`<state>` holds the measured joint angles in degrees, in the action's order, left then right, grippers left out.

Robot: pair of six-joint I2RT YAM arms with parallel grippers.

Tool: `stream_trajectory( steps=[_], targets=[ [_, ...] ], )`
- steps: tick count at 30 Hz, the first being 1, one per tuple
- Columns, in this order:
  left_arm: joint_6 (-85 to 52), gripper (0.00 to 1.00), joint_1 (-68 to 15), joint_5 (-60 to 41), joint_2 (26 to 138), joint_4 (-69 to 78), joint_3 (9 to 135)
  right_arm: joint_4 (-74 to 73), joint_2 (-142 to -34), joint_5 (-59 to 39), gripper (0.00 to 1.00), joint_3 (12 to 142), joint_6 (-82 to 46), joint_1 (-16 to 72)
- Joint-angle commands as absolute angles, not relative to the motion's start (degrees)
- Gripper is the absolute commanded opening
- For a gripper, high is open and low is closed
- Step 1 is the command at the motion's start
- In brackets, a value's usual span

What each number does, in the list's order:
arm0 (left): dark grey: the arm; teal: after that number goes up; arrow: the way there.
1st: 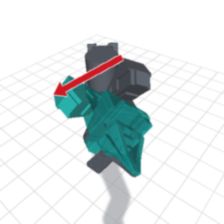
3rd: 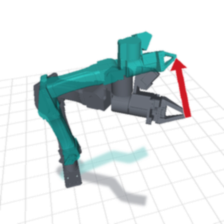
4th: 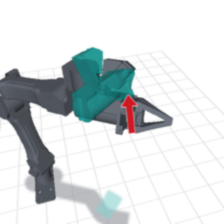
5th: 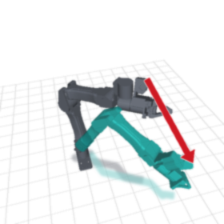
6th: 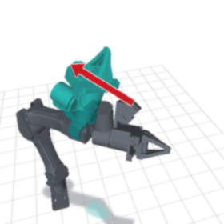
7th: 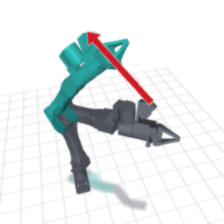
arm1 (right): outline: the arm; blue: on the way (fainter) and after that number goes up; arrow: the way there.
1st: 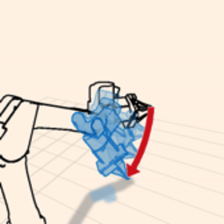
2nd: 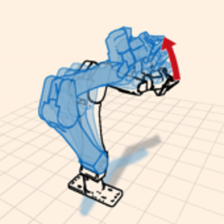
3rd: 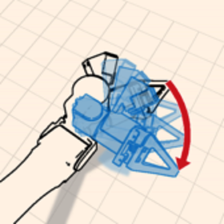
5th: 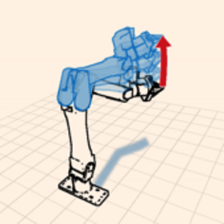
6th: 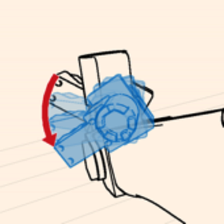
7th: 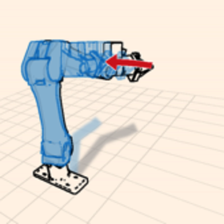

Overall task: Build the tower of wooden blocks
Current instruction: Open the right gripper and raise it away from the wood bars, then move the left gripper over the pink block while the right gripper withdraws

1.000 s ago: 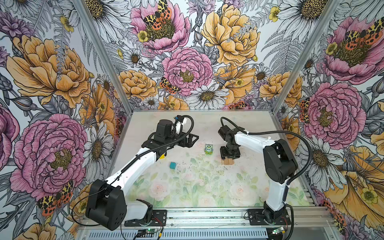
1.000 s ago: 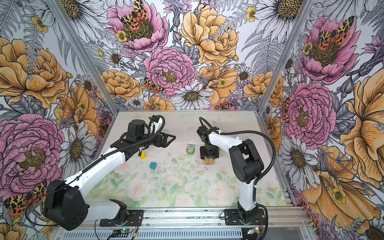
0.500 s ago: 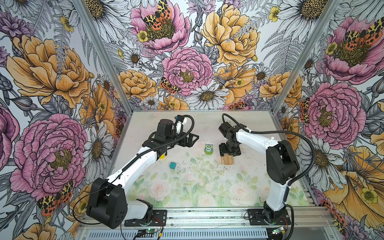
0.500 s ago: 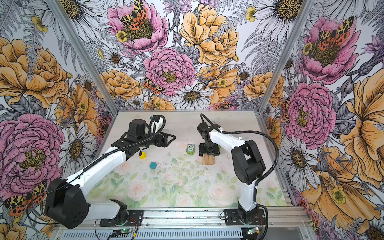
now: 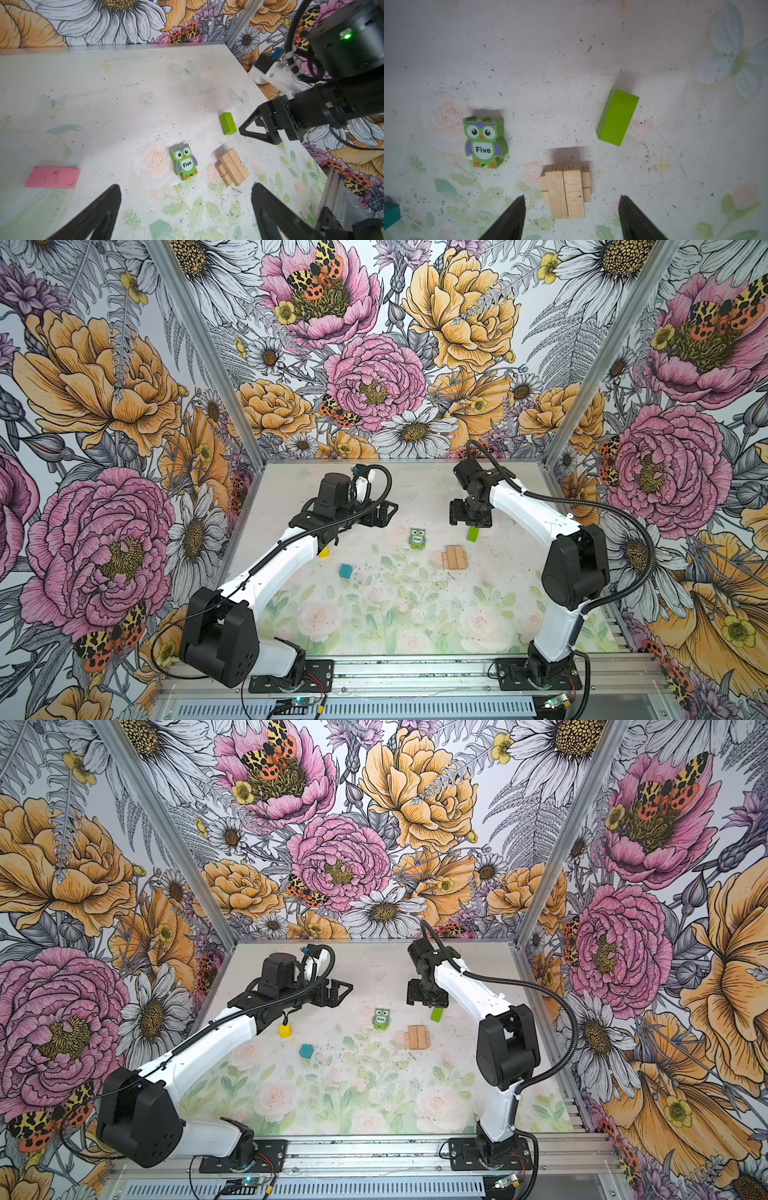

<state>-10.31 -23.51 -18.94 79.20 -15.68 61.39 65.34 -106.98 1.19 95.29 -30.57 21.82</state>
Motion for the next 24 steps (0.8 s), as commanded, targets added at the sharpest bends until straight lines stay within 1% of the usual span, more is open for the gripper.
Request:
stream_trajectory(
  steps=[1,4,12,13,14,17,21,24],
  targets=[
    [-9.5,0.99,-23.2,-15.2,79.3,-16.5,60.4,65.1,-108.8,-0.3,0.73,99.7,-30.8,22.3],
    [-8.2,0.99,-21.2,-15.1,80.5,-18.2,60.3,65.0,-110.3,-2.3,0.73,103.0,-30.0,22.3],
    [-4.7,0.98,-14.0,-18.8,87.1,-21.7,64.3,65.2,-111.5,-6.4,0.76,109.4,-28.1,22.2],
    [-4.1,0.98,-13.5,-18.8,88.6,-22.3,65.4,65.2,-111.7,-7.1,0.87,110.0,-27.9,22.1],
    [-3.5,0.96,-13.2,-18.9,90.0,-23.0,66.4,65.2,-111.8,-7.5,0.89,110.7,-27.9,22.1],
    [-0.9,0.92,-13.0,-18.7,94.9,-25.6,70.5,65.2,-112.1,-8.5,0.91,112.3,-27.7,21.9],
    [2.9,0.91,-12.8,-19.5,100.7,-28.9,75.6,65.3,-112.5,-10.5,0.93,114.1,-27.2,21.0],
    [5.0,0.9,-12.7,-17.9,104.8,-31.7,79.5,65.2,-112.7,-12.1,0.94,114.6,-27.1,19.8]
  ],
)
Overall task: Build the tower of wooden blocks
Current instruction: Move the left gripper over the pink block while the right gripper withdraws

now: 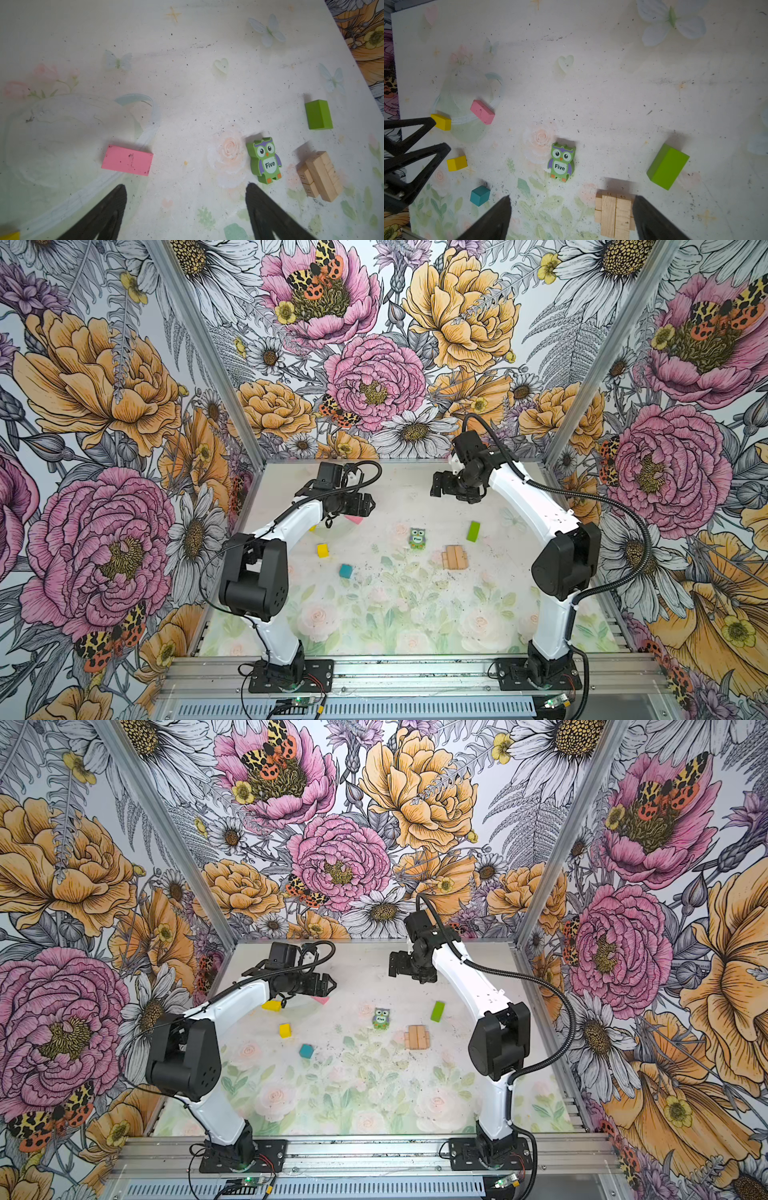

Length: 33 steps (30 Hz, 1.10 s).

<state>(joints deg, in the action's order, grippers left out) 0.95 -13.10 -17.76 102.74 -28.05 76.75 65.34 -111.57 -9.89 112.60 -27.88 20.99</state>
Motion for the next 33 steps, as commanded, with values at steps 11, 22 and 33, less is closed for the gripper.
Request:
stream_trajectory(
  steps=[11,22,33],
  targets=[
    [11.5,0.89,-11.9,-11.1,113.7,-37.3,86.9,65.1,-114.3,-18.3,0.97,115.5,-26.1,18.3],
    [16.6,0.91,-9.6,-10.8,117.3,-40.8,90.7,60.5,-113.0,-27.3,1.0,115.0,-25.0,18.3],
    [19.5,0.93,-8.2,-13.8,120.1,-42.1,92.6,60.2,-112.8,-25.6,0.99,115.0,-27.1,17.8]
  ],
)
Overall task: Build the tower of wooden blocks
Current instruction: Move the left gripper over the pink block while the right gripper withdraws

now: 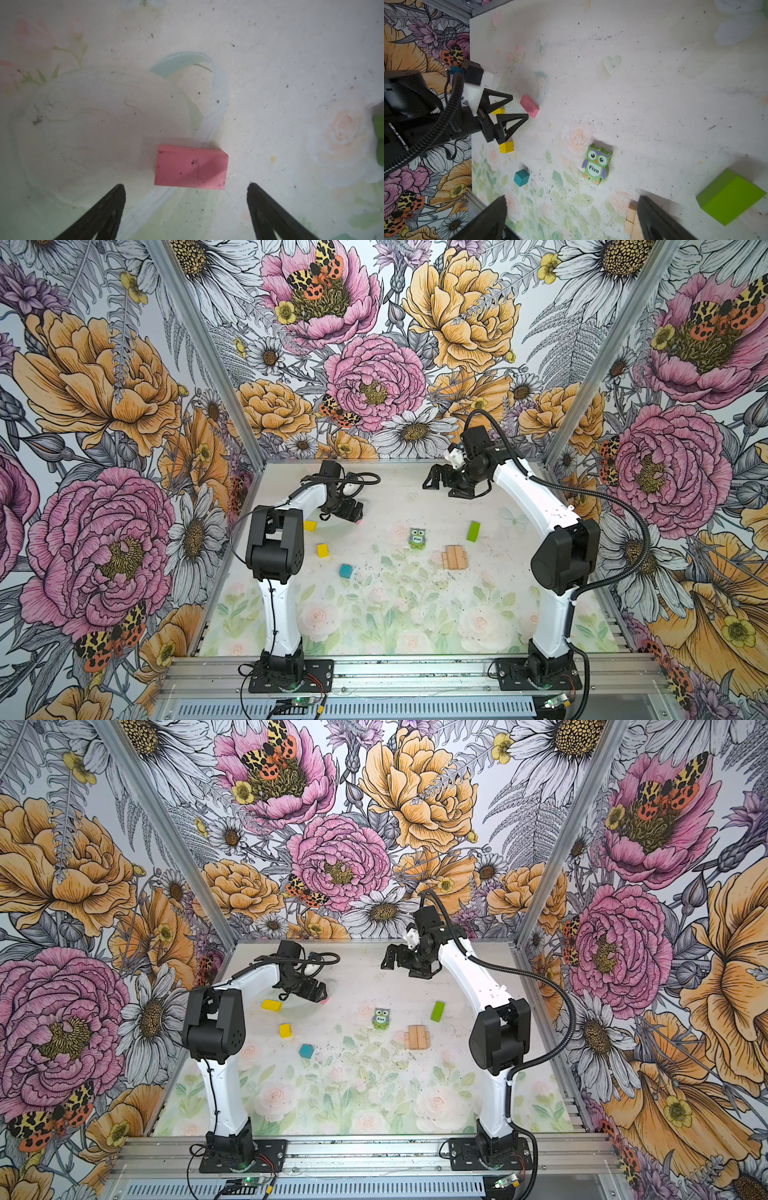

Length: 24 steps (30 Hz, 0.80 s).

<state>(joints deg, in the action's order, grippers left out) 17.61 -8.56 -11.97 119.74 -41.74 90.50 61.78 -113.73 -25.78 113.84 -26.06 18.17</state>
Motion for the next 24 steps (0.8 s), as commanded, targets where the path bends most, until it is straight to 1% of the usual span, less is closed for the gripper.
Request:
stream_trajectory(
  steps=[1,8,24],
  targets=[
    [19.6,0.93,-8.2,-13.6,120.4,-42.1,92.8,60.1,-112.5,-25.3,1.0,114.7,-27.3,17.8],
    [20.6,0.94,-8.7,-10.7,122.1,-42.0,93.6,59.4,-109.8,-23.9,1.0,111.5,-28.5,17.1],
    [22.3,0.93,-11.0,-7.8,125.2,-42.0,95.5,58.1,-103.6,-23.1,1.0,104.3,-29.4,14.1]
  ],
)
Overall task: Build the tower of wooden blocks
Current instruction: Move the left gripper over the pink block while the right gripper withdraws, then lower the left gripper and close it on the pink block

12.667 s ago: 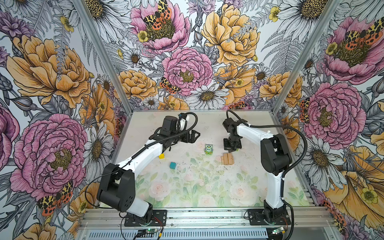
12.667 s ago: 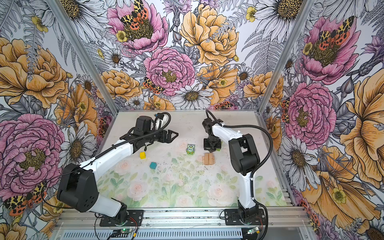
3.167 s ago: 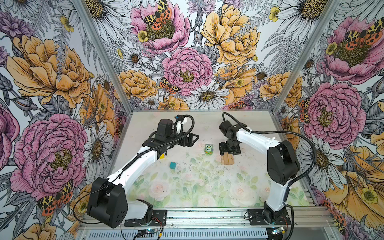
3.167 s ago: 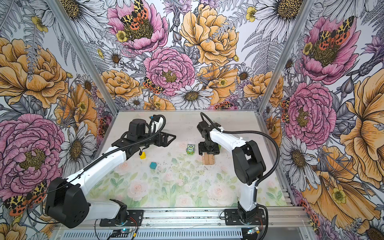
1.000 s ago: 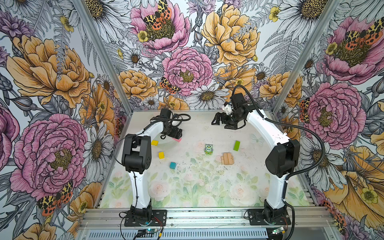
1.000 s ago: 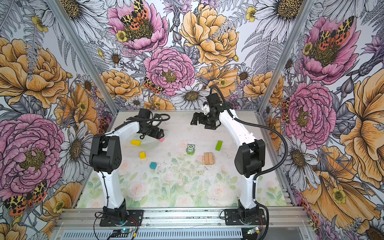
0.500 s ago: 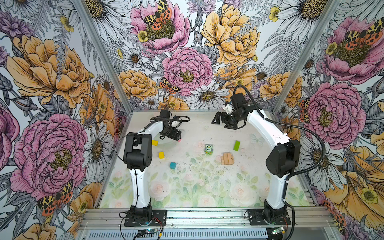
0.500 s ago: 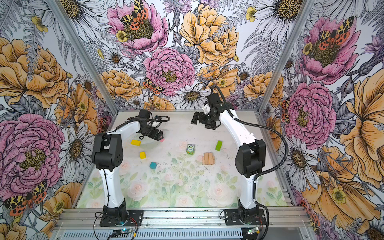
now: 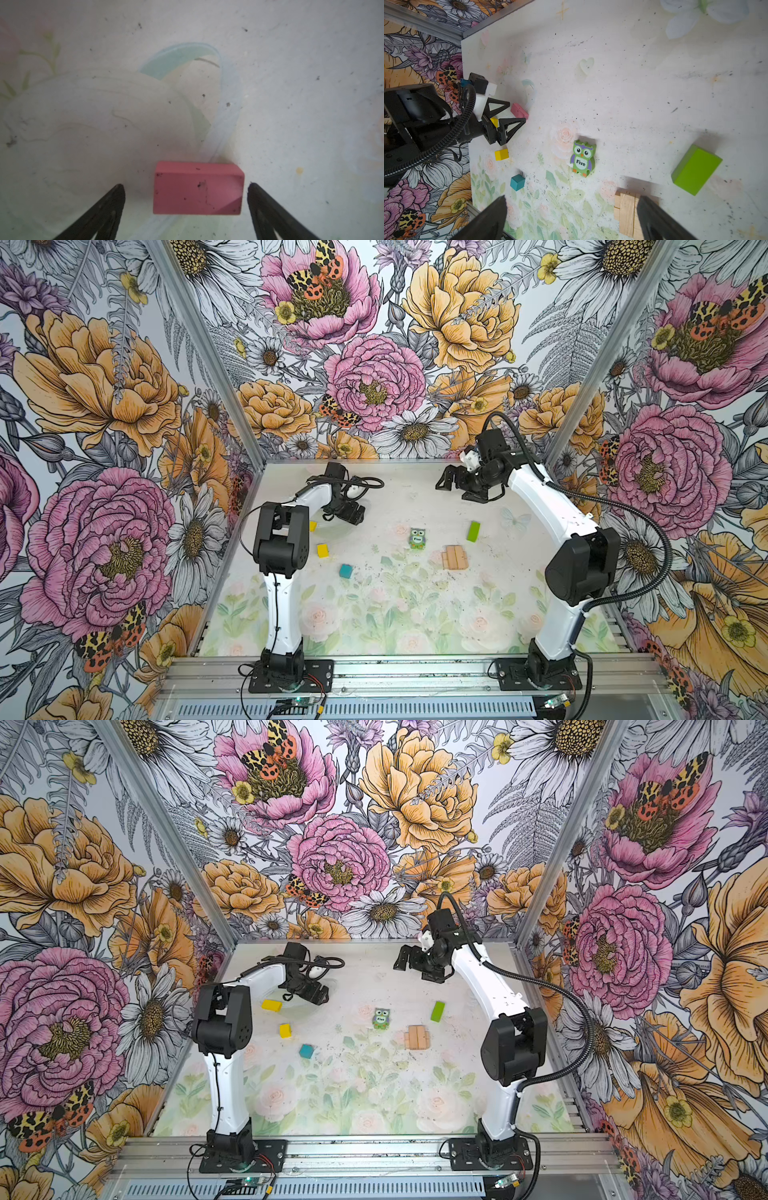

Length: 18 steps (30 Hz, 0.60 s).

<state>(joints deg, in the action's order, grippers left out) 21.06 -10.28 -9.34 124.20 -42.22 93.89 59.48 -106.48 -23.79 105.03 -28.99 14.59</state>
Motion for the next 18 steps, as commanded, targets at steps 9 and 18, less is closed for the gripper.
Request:
stream_trajectory(
  steps=[9,18],
  targets=[
    [22.8,0.87,-11.6,-7.4,125.7,-42.0,95.5,58.1,-102.3,-23.3,1.0,102.7,-29.2,12.7],
    [22.8,0.79,-11.7,-6.8,124.4,-42.0,93.9,57.8,-102.3,-23.7,1.0,101.9,-29.3,12.5]
  ],
)
